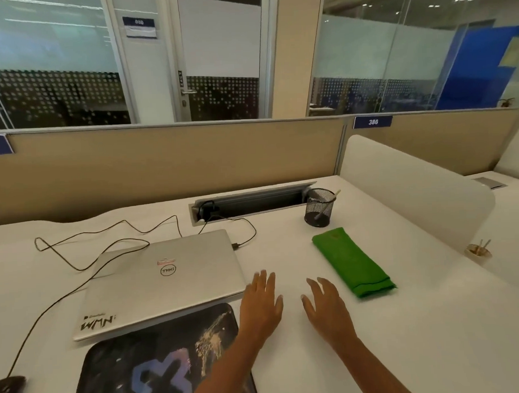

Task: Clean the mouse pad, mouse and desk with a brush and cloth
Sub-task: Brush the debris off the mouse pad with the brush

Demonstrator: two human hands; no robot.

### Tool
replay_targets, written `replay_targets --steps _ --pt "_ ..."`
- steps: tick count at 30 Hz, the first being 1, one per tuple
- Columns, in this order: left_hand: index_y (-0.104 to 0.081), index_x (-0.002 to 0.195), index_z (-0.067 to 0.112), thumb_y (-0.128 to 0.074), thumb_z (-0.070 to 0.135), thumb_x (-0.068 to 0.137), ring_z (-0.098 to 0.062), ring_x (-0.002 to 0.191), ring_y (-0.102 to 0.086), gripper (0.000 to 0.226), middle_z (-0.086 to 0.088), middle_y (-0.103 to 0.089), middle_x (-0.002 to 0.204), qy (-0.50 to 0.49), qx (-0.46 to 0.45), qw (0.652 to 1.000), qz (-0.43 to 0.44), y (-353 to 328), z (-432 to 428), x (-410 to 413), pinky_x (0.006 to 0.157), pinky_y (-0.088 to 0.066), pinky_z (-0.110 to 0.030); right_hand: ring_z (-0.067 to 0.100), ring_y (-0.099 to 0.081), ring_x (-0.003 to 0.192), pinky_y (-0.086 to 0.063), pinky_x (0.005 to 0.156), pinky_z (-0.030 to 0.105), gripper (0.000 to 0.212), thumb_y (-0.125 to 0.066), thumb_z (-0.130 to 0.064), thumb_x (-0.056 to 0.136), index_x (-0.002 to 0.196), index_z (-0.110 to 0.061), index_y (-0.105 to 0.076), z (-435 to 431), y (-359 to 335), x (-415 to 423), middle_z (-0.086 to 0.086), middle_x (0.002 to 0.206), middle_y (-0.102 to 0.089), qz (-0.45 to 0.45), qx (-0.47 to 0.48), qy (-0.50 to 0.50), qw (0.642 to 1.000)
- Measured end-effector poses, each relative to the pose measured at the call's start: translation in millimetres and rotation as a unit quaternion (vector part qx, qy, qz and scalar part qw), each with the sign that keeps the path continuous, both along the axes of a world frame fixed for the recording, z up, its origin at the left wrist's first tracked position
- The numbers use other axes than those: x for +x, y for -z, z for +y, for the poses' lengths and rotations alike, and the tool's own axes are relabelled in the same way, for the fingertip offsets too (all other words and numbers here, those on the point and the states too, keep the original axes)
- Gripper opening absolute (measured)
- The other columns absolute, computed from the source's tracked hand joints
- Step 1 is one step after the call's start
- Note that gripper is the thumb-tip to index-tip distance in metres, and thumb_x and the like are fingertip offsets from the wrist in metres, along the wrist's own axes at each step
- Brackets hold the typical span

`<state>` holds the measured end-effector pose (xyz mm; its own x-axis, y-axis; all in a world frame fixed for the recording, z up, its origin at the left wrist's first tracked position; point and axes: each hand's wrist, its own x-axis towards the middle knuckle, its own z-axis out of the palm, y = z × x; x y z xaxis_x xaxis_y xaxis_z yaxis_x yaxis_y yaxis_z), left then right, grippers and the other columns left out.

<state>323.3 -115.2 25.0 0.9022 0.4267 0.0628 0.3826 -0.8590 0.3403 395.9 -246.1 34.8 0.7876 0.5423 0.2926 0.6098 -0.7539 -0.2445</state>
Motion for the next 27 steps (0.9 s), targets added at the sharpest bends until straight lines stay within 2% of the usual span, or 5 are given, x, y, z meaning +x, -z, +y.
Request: replay_targets --steps 5,10,16,20,27 --pt "-0.006 0.151 0.018 -0.026 0.037 0.101 -0.021 0.148 -0.001 0.057 -0.005 -0.001 0.160 0.025 0.012 0.999 -0.023 -15.5 16.3 52.5 0.120 -0.005 -0.033 0.032 -0.051 0.124 -0.046 0.099 0.036 0.057 -0.024 -0.043 0.096 0.129 -0.006 -0.052 11.8 -12.1 47.3 0.022 0.131 -0.052 0.013 0.049 0.010 0.999" --pt "-0.005 0.151 0.020 -0.025 0.039 0.101 -0.021 0.148 -0.001 0.057 -0.004 0.000 0.160 0.055 0.041 0.997 -0.047 -40.2 26.5 111.5 0.120 -0.006 -0.033 0.021 -0.031 0.136 -0.019 0.111 0.023 0.047 -0.038 -0.027 0.098 0.142 -0.011 -0.031 22.3 -36.8 112.9 0.011 0.146 -0.035 0.063 0.055 0.029 0.996" --pt "-0.007 0.151 0.016 -0.028 0.037 0.101 -0.022 0.148 -0.003 0.059 -0.007 -0.002 0.160 0.108 0.077 0.989 -0.070 -61.7 27.1 176.0 0.120 -0.009 -0.034 0.030 -0.045 0.122 -0.039 0.099 0.036 0.044 -0.045 -0.017 0.095 0.138 -0.010 -0.037 32.1 -73.7 182.7 0.015 0.137 -0.039 0.077 0.142 0.063 0.985" --pt "-0.009 0.151 0.013 -0.031 0.034 0.100 -0.021 0.147 -0.007 0.059 -0.007 -0.006 0.160 0.140 0.089 0.983 -0.085 -69.8 28.3 212.4 0.120 -0.012 -0.034 0.037 -0.054 0.110 -0.044 0.091 0.042 0.044 -0.045 -0.011 0.095 0.138 -0.010 -0.036 38.6 -84.6 229.8 0.018 0.135 -0.039 0.052 0.128 0.077 0.987" --pt "-0.006 0.150 0.009 -0.031 0.035 0.101 -0.022 0.148 -0.001 0.061 -0.008 0.000 0.160 0.151 0.100 0.983 -0.025 -65.9 36.7 258.5 0.121 -0.009 -0.037 0.030 -0.050 0.117 -0.045 0.093 0.037 0.047 -0.046 0.000 0.092 0.137 -0.013 -0.041 51.7 -80.9 283.9 0.012 0.138 -0.042 0.002 0.053 0.029 0.998"
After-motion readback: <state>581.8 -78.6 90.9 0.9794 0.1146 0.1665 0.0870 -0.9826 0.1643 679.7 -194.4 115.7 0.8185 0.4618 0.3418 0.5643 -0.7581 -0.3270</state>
